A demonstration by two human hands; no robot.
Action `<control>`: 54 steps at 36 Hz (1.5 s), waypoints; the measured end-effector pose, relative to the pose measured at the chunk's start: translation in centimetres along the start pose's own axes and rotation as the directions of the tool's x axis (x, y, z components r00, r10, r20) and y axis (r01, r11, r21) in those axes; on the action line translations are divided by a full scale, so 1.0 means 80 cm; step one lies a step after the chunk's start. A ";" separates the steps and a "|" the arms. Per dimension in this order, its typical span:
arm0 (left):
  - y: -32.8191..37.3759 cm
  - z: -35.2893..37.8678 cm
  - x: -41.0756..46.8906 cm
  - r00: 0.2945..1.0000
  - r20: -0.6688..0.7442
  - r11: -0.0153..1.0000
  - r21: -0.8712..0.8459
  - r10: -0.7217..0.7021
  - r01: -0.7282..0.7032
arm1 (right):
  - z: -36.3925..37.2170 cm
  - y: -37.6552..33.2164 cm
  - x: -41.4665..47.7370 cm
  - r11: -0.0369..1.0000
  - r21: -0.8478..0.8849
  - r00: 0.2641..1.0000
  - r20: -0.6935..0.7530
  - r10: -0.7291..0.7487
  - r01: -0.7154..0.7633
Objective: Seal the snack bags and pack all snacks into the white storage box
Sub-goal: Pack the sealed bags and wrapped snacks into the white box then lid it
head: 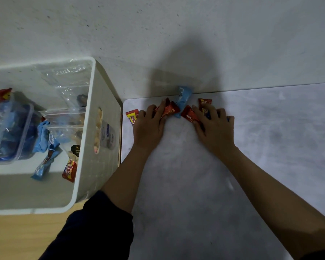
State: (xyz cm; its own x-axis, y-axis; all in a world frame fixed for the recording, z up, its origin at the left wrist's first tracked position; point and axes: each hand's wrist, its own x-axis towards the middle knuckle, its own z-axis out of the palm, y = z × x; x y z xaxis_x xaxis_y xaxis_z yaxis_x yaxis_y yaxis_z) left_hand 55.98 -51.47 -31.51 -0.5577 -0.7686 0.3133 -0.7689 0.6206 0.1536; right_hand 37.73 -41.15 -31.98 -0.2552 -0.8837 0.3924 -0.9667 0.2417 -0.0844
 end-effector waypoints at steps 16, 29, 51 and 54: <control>0.007 0.002 -0.018 0.980 -0.002 0.980 0.007 -0.200 0.200 | 0.001 0.001 -0.017 0.988 0.067 0.989 -0.038 0.140 -0.137; 0.022 0.003 -0.011 0.987 0.159 0.992 -0.111 -0.035 0.053 | -0.009 0.011 -0.032 0.965 -0.022 0.964 -0.052 0.261 -0.263; 0.086 0.025 0.056 0.901 0.252 0.935 -0.111 0.354 -0.336 | -0.033 0.068 -0.024 0.883 0.109 0.884 0.166 0.436 -0.456; 0.092 0.027 0.061 0.894 0.223 0.921 -0.115 0.388 -0.371 | -0.032 0.069 -0.016 0.890 0.128 0.893 0.176 0.414 -0.438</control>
State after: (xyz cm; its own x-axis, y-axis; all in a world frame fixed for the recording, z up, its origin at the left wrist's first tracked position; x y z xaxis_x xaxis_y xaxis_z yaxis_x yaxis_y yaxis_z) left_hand 46.92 -51.04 -30.89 -0.8669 -0.4808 0.1313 -0.4652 0.8751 0.1332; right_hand 32.77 -37.66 -30.60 -0.6319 -0.7596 0.1542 -0.7510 0.5508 -0.3643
